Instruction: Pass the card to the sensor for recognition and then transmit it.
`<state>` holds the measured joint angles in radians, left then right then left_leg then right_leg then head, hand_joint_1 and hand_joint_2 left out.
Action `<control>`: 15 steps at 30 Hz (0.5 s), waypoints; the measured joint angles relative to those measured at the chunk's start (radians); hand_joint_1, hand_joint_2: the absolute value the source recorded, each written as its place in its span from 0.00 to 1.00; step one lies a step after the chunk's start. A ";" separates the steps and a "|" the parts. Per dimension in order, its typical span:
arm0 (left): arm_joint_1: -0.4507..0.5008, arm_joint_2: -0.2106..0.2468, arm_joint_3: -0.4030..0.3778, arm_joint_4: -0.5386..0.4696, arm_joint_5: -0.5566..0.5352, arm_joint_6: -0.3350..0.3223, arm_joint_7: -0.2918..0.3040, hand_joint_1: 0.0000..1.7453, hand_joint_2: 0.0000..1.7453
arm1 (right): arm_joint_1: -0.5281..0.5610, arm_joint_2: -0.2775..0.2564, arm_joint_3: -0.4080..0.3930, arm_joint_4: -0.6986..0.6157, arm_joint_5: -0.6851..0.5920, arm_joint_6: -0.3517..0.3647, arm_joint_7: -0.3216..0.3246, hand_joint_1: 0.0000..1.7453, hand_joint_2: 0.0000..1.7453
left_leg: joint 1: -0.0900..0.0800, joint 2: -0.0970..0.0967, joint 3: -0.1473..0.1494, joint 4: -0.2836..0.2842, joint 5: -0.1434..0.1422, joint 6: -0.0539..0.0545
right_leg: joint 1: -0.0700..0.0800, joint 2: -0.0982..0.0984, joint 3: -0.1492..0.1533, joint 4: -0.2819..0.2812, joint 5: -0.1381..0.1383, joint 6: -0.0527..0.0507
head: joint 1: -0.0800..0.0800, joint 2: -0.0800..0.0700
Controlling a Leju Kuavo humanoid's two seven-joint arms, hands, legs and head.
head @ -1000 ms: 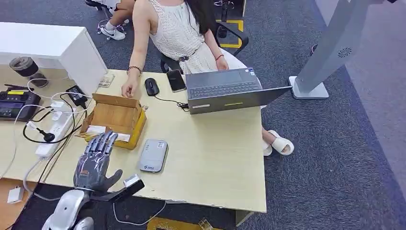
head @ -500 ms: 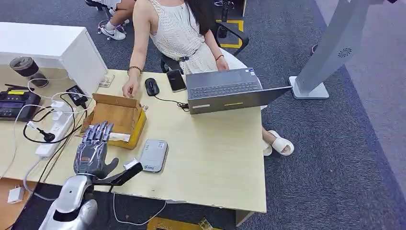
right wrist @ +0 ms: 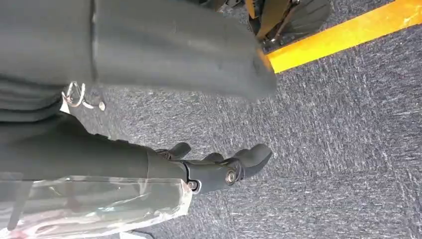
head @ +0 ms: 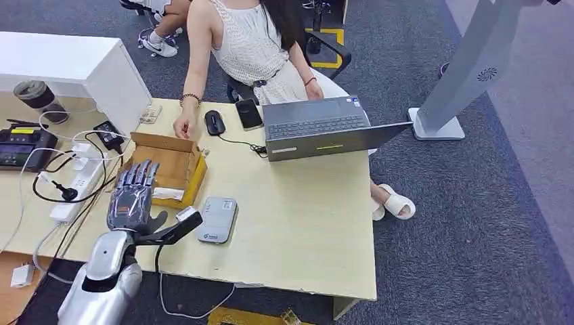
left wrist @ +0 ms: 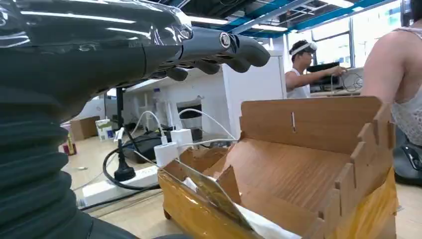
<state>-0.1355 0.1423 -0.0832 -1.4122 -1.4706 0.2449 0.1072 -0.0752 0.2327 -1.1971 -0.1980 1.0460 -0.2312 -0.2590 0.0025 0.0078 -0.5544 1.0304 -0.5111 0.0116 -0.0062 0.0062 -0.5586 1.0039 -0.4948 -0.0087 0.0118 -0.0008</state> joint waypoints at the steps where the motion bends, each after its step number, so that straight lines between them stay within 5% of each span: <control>1: -0.004 -0.001 0.000 0.004 0.000 -0.002 0.002 0.00 1.00 | 0.000 0.000 0.000 0.000 0.000 0.000 0.000 0.00 1.00 | 0.000 0.000 0.000 0.000 0.000 0.000 | 0.000 0.000 0.000 0.000 0.000 0.000 | 0.000 0.000; 15: -0.025 0.005 0.003 0.042 0.003 -0.018 0.022 0.00 1.00 | 0.000 0.000 0.001 0.000 0.002 0.001 0.001 0.00 1.00 | 0.000 0.000 0.000 0.000 0.000 0.000 | 0.000 0.000 0.000 0.000 0.000 0.000 | 0.000 0.000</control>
<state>-0.1605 0.1469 -0.0801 -1.3699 -1.4679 0.2270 0.1293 -0.0751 0.2327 -1.1963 -0.1980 1.0475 -0.2300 -0.2579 0.0025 0.0076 -0.5546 1.0304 -0.5111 0.0116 -0.0062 0.0060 -0.5586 1.0039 -0.4949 -0.0086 0.0118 -0.0008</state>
